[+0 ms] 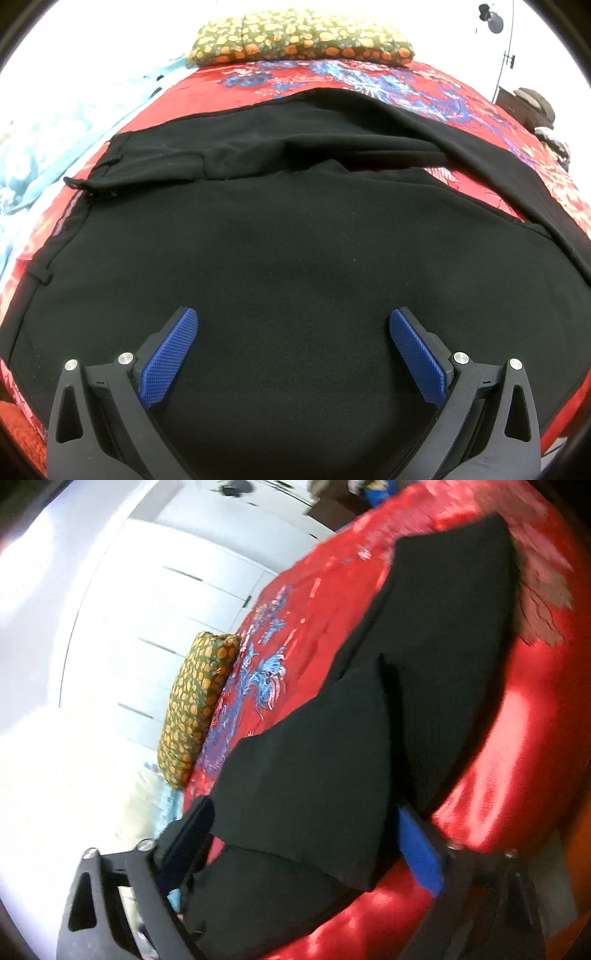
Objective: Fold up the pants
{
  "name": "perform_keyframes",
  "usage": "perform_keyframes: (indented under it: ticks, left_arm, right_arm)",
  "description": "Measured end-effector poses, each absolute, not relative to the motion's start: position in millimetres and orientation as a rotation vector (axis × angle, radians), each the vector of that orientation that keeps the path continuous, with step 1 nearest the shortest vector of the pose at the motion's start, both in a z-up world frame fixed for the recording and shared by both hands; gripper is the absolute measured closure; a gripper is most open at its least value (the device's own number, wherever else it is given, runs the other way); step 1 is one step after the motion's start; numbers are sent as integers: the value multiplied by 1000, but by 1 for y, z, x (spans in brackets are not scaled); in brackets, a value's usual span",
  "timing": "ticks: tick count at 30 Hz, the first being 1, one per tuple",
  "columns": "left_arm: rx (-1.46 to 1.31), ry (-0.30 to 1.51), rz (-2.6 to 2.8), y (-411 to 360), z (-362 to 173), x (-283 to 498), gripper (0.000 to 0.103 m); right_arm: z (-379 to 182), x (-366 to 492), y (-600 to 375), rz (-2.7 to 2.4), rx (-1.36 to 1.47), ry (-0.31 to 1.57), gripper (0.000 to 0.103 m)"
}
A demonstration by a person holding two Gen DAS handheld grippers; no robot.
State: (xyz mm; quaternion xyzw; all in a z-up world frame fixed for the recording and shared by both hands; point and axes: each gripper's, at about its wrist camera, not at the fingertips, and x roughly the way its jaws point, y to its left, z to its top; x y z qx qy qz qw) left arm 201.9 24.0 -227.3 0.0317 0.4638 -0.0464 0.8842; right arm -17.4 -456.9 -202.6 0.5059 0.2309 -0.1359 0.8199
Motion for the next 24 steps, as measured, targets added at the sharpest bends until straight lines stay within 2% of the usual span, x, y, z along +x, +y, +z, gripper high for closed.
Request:
perform_keyframes:
  ticks: [2,3,4,6,8,12,18,24]
  left_arm:
    - [67,964,-95,23,-227,202,0]
    - [67,964,-94,23,-227,202,0]
    - [67,964,-93,23,-227,202,0]
    - [70,968,-89,23,-226,202,0]
    - [70,991,-76,21,-224,205,0]
    - [37,1118,-101,14,-206,225,1]
    - [-142,1095,-273,-7,-148,304,1]
    - [-387,1256,-215,-16,-175,411,1]
  right_arm:
    - [-202,-18,-462,-290,1080,524,28]
    - [-202,-18,-463,-298,1071,544,40]
    - [-200,-16,-464,-311,1043,577,46]
    - [-198,-10,-468,-339,972,664,94]
    - [-198,-9,-473,-320,978,686,95]
    - [-159,-5,-471,-221,932,587,95]
    - [-120,-1,-460,-98,895,469,95]
    - [-104,-7,-462,-4,920,404,95]
